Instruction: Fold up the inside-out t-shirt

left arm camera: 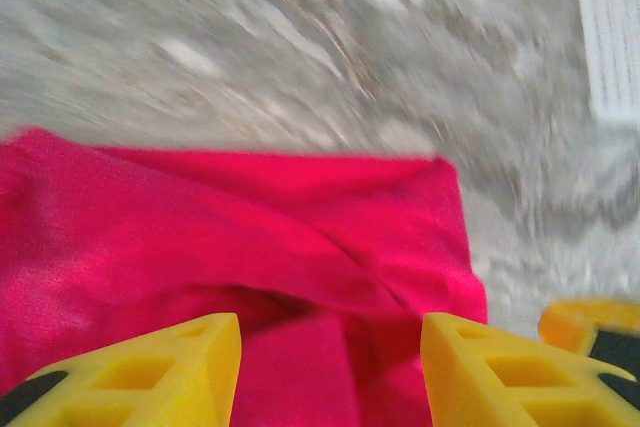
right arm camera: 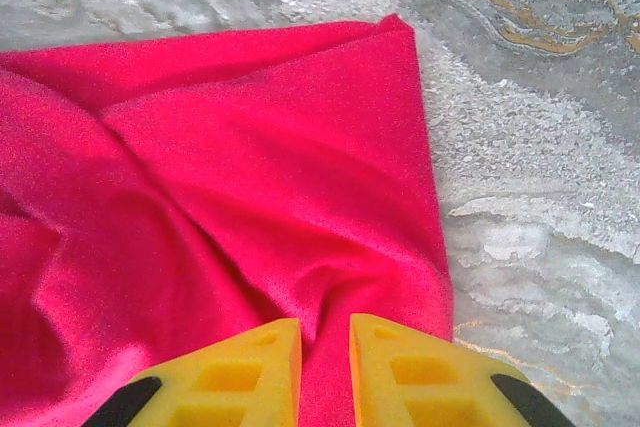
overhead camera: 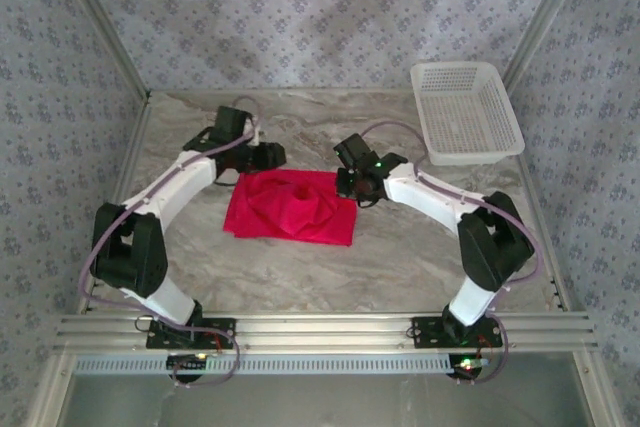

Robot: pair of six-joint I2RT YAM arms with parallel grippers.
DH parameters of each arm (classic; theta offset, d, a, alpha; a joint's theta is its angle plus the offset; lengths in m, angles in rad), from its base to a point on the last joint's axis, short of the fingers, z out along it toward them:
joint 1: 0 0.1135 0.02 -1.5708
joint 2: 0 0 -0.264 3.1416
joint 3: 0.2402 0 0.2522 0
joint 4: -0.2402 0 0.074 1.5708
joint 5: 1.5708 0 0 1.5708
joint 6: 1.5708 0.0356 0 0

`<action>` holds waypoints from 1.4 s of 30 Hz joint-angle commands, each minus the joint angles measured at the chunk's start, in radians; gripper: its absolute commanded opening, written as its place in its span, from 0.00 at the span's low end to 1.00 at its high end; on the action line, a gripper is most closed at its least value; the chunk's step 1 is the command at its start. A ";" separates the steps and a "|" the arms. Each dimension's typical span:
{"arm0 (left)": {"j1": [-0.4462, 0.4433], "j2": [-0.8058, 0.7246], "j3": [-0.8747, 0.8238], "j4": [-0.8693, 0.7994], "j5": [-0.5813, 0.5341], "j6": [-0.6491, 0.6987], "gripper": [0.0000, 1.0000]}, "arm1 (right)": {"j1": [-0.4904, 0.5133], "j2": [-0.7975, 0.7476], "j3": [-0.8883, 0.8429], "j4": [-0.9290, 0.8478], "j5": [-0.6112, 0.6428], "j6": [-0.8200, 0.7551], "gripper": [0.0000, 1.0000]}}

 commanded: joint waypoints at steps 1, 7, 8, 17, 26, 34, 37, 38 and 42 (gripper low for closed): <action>-0.050 0.041 0.022 -0.150 -0.053 0.118 0.52 | -0.001 -0.032 -0.021 -0.013 -0.026 -0.017 0.23; -0.123 0.142 0.076 -0.210 -0.078 0.157 0.52 | 0.004 -0.033 -0.079 0.018 -0.057 0.001 0.26; -0.131 0.154 0.083 -0.220 -0.091 0.159 0.52 | 0.006 -0.030 -0.084 0.031 -0.064 0.009 0.27; -0.131 0.063 -0.015 -0.267 -0.113 0.104 0.09 | 0.029 0.171 -0.043 0.124 -0.109 0.063 0.28; 0.016 -0.165 -0.405 -0.282 -0.223 -0.141 0.05 | -0.002 0.226 -0.038 0.125 -0.127 0.058 0.27; 0.118 -0.369 -0.456 -0.245 -0.274 -0.248 0.38 | -0.010 0.185 0.003 0.108 -0.182 0.014 0.28; 0.112 -0.419 -0.380 -0.172 -0.259 -0.226 0.49 | -0.005 0.146 0.014 0.105 -0.194 0.002 0.28; 0.112 -0.412 -0.351 -0.145 -0.244 -0.218 0.50 | -0.003 0.133 0.015 0.104 -0.196 0.000 0.28; 0.112 -0.255 -0.220 -0.097 -0.145 -0.211 0.49 | 0.003 0.104 0.022 0.096 -0.194 -0.003 0.28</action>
